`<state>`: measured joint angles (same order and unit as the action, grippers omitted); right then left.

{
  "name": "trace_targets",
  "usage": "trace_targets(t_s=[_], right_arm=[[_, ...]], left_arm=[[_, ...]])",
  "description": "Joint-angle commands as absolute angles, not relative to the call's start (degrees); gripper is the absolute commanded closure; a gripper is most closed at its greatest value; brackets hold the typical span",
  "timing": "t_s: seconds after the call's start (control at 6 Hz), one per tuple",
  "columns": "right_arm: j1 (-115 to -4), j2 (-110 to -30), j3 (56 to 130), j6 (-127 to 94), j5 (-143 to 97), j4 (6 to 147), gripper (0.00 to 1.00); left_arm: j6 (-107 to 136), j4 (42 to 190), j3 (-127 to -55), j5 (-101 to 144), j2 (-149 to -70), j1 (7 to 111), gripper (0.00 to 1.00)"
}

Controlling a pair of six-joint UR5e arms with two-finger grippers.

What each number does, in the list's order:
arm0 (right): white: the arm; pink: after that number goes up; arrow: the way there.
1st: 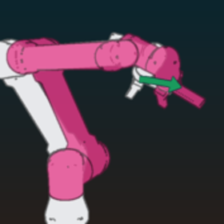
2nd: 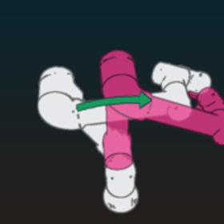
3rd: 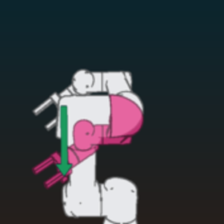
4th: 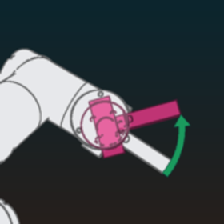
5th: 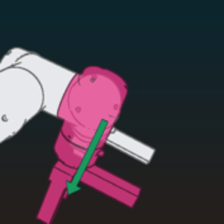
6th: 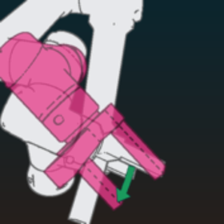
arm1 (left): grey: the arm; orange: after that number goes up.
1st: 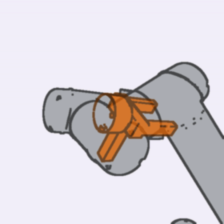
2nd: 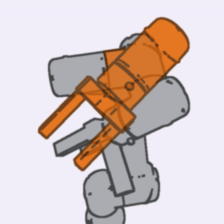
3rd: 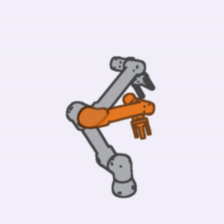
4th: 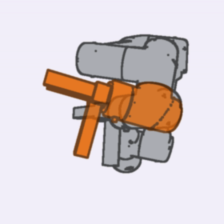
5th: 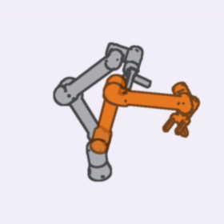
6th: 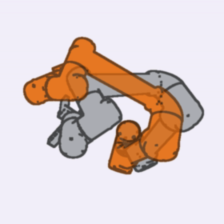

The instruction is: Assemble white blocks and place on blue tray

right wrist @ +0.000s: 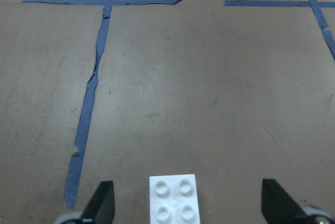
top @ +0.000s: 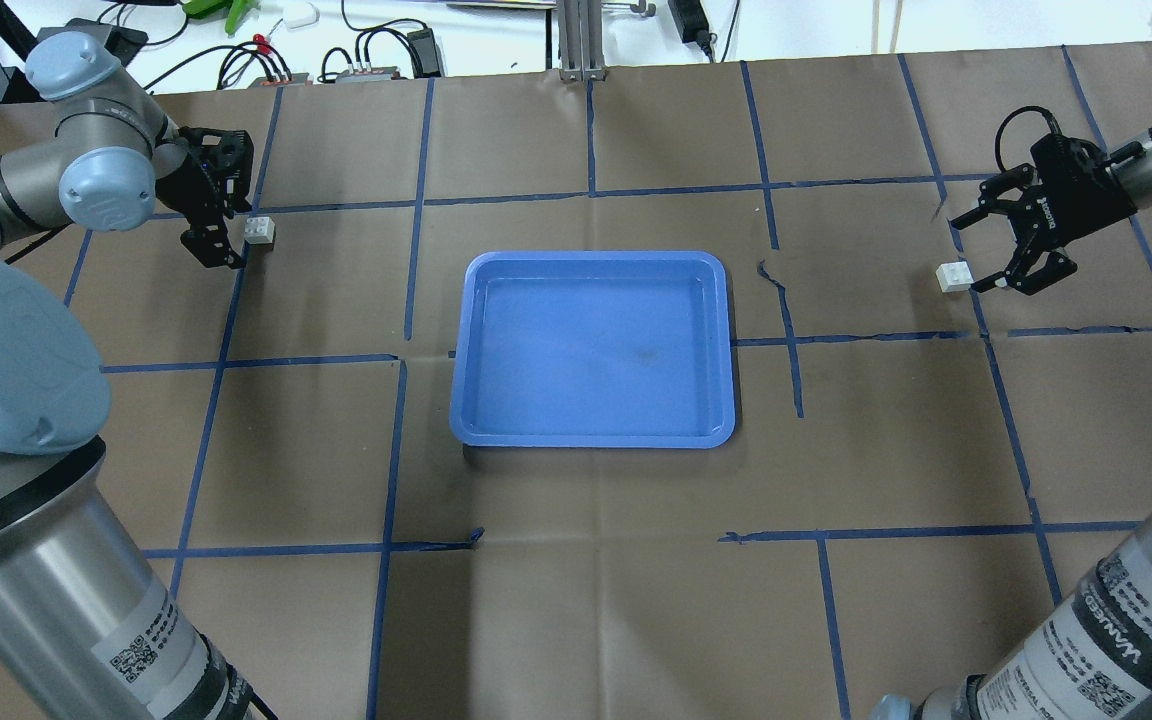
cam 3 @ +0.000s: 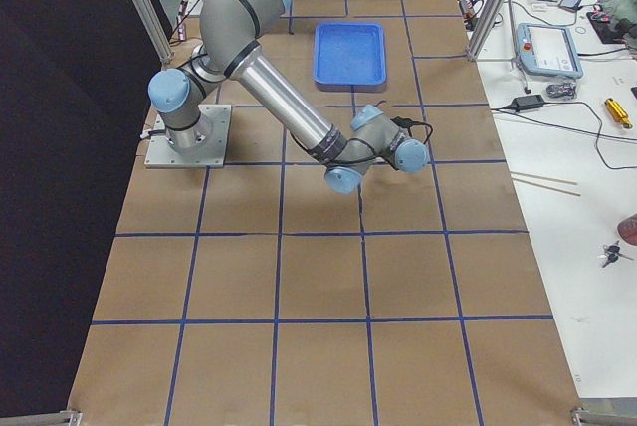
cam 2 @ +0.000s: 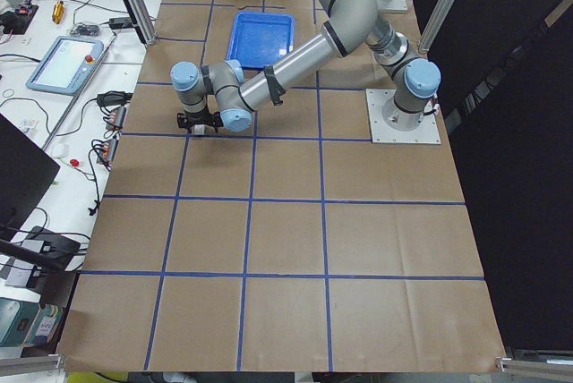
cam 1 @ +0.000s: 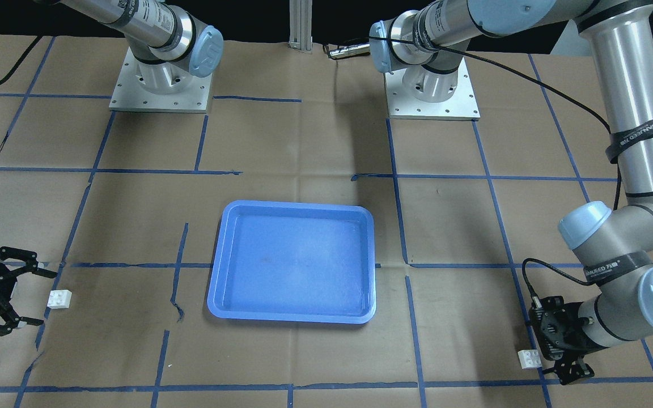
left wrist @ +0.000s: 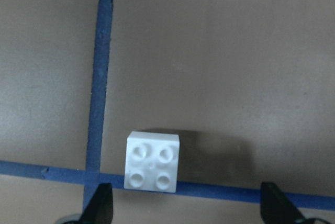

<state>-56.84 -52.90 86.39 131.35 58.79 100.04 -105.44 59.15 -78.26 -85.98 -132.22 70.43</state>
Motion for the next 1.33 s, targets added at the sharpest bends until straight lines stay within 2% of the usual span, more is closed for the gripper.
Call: trace_targets(t_s=[0.0,0.17,0.5,0.67,1.0,1.17], right_arm=[[-55.6,-52.8,89.3,131.7,58.7,100.1,0.00],[-55.7,-52.7,89.7,131.8,58.7,103.2,0.00],[-55.6,-52.8,90.1,133.1,58.7,104.2,0.01],[-55.7,-52.8,90.3,133.1,58.7,104.1,0.06],[-55.7,-52.7,90.4,133.1,58.8,104.2,0.30],[-55.7,-52.7,90.4,133.2,58.8,104.2,0.43]], left_arm=[[-106.2,59.2,-77.8,-85.9,-133.2,70.4,0.08],[-106.1,59.2,-77.8,-85.7,-133.4,70.5,0.19],[-106.1,59.2,-77.3,-85.1,-133.3,70.5,0.79],[-106.1,59.3,-77.4,-85.1,-132.7,70.5,0.84],[-103.4,60.7,-78.8,-85.2,-128.7,71.9,0.83],[-99.7,61.2,-80.0,-85.3,-126.8,76.5,0.83]])
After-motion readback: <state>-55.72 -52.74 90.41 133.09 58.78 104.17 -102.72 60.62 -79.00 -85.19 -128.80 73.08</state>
